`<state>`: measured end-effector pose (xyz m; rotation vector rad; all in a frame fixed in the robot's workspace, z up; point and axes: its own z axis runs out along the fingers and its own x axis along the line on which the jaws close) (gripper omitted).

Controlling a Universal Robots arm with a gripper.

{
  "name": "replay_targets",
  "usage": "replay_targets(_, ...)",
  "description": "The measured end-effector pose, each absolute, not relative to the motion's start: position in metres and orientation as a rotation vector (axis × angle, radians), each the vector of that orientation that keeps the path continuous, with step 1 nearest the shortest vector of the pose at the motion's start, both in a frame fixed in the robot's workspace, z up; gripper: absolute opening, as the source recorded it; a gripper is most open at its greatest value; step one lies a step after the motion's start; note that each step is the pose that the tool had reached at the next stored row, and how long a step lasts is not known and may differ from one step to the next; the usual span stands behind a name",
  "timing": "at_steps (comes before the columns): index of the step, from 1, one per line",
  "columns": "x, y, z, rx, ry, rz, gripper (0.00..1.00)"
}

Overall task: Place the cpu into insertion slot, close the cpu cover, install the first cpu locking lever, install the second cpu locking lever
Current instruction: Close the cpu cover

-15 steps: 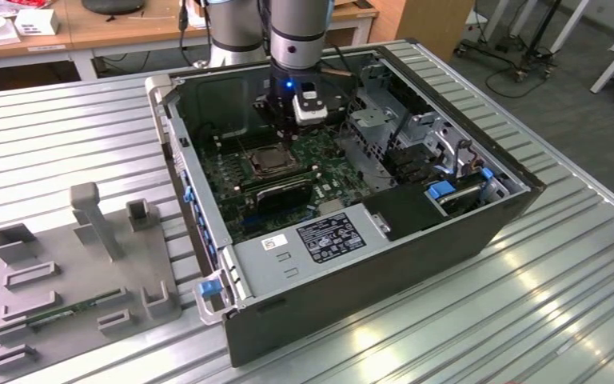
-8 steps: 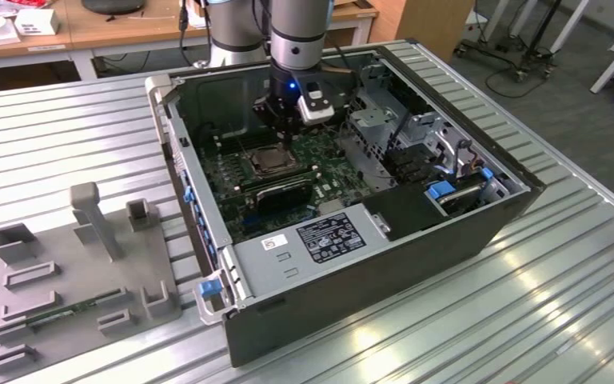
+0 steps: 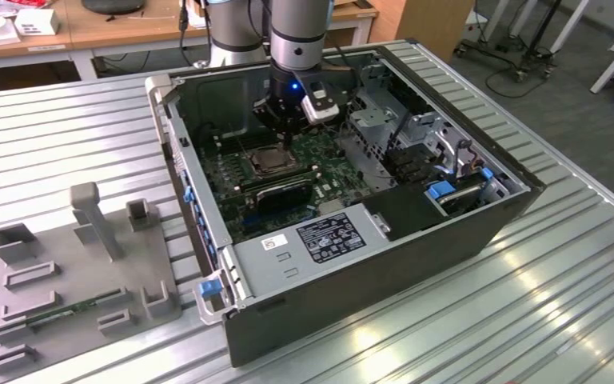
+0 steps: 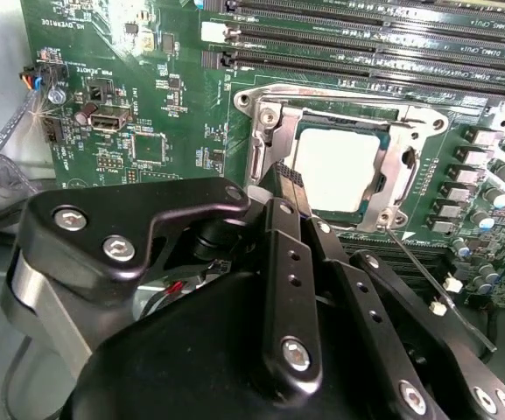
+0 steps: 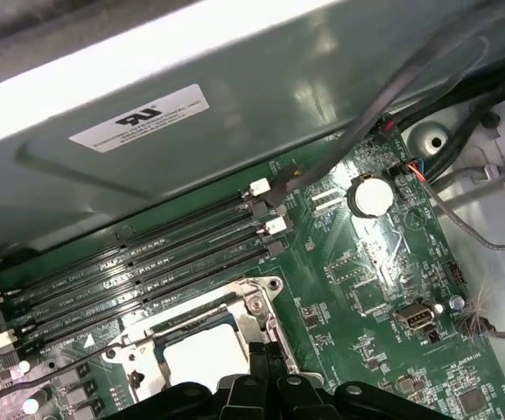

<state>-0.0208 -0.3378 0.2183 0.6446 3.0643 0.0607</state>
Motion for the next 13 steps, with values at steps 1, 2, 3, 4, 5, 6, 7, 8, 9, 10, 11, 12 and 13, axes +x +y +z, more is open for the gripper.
replay_targets(1, -0.0208, -0.3378, 0.2183, 0.645, 3.064, 0.061, 0.11)
replay_targets(2, -0.0208, -0.3378, 0.2183, 0.645, 3.064, 0.061, 0.11)
replay_targets(3, -0.0208, -0.3378, 0.2183, 0.645, 3.064, 0.061, 0.11)
replay_targets(4, -0.0208, -0.3378, 0.2183, 0.644, 3.065, 0.061, 0.11)
replay_targets(5, -0.0208, -0.3378, 0.2183, 0.631, 3.067, 0.061, 0.11)
replay_targets(6, -0.0209, -0.3378, 0.2182, 0.605, 3.073, 0.061, 0.11)
replay_targets(7, -0.0208, -0.3378, 0.2181, 0.577, 3.079, 0.061, 0.11)
replay_targets(8, -0.0208, -0.3378, 0.2181, 0.549, 3.084, 0.061, 0.11)
replay_targets(9, -0.0208, -0.3378, 0.2180, 0.521, 3.089, 0.061, 0.11)
replay_targets(10, -0.0208, -0.3378, 0.2179, 0.492, 3.094, 0.061, 0.11)
replay_targets(11, -0.0208, -0.3378, 0.2178, 0.464, 3.099, 0.062, 0.11)
replay_targets(12, -0.0208, -0.3378, 0.2177, 0.436, 3.103, 0.062, 0.11)
replay_targets(13, -0.0208, -0.3378, 0.2175, 0.409, 3.108, 0.062, 0.11)
